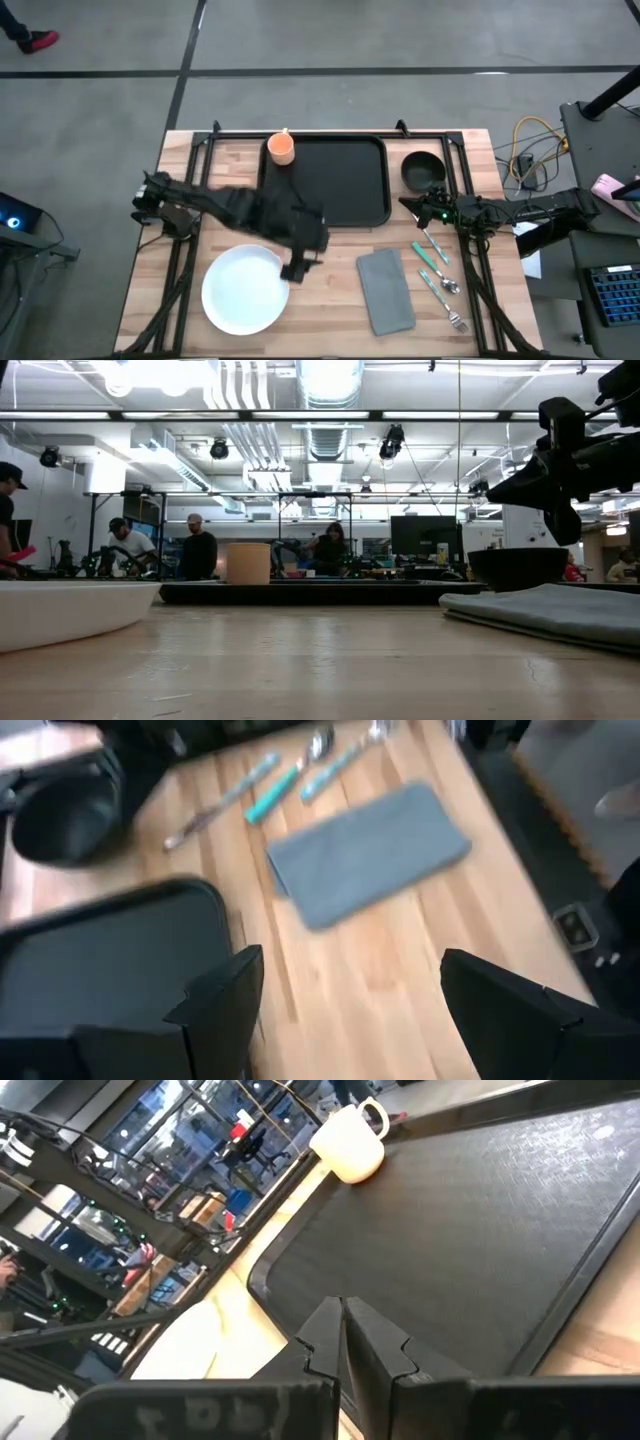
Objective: Set up tray
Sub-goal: Put the white plate on the black serving tray to the bottom right of the light orange mug
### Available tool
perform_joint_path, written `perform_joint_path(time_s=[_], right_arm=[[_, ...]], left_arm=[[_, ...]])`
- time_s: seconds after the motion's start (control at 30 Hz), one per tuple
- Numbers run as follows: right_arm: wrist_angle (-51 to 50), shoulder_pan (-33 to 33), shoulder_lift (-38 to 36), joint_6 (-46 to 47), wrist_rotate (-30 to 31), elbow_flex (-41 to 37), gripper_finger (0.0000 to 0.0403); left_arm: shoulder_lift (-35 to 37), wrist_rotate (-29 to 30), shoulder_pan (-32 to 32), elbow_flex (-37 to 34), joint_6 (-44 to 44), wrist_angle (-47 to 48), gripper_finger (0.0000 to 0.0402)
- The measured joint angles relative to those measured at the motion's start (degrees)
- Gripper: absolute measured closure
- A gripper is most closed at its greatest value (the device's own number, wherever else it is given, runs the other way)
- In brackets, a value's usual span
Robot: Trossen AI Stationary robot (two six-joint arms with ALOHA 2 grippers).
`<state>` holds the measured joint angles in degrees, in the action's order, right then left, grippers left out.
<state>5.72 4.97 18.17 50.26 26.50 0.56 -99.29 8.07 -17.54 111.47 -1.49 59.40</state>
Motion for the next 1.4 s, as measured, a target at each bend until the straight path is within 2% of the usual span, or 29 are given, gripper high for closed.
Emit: perform_joint_path(time_s=[0.33, 0.77, 0.93, 1.13, 1.4], right_arm=[[0.0, 0.0, 0.0, -1.2, 0.0, 0.0, 0.0394], [-2.1, 0.0, 0.0, -1.4, 0.0, 0.0, 0.0394], [-2.1, 0.0, 0.0, -1.4, 0.0, 0.0, 0.0394], [-2.1, 0.0, 0.0, -1.4, 0.1, 0.0, 0.0394], [-2.1, 0.0, 0.1, -3.0, 0.1, 0.0, 0.0394]], left_arm=[[0.0, 1.5, -11.1, -11.1, 11.9, -0.2, 0.0121], [-0.1, 2.7, -23.8, -21.1, 28.8, -0.4, 0.0121], [-0.1, 1.8, -29.4, -28.9, 36.0, -5.9, 0.0121], [-0.1, 1.5, -36.7, -36.2, 36.8, -13.1, 0.0121], [-0.1, 0.8, -41.4, -44.3, 39.5, -18.3, 0.0121]])
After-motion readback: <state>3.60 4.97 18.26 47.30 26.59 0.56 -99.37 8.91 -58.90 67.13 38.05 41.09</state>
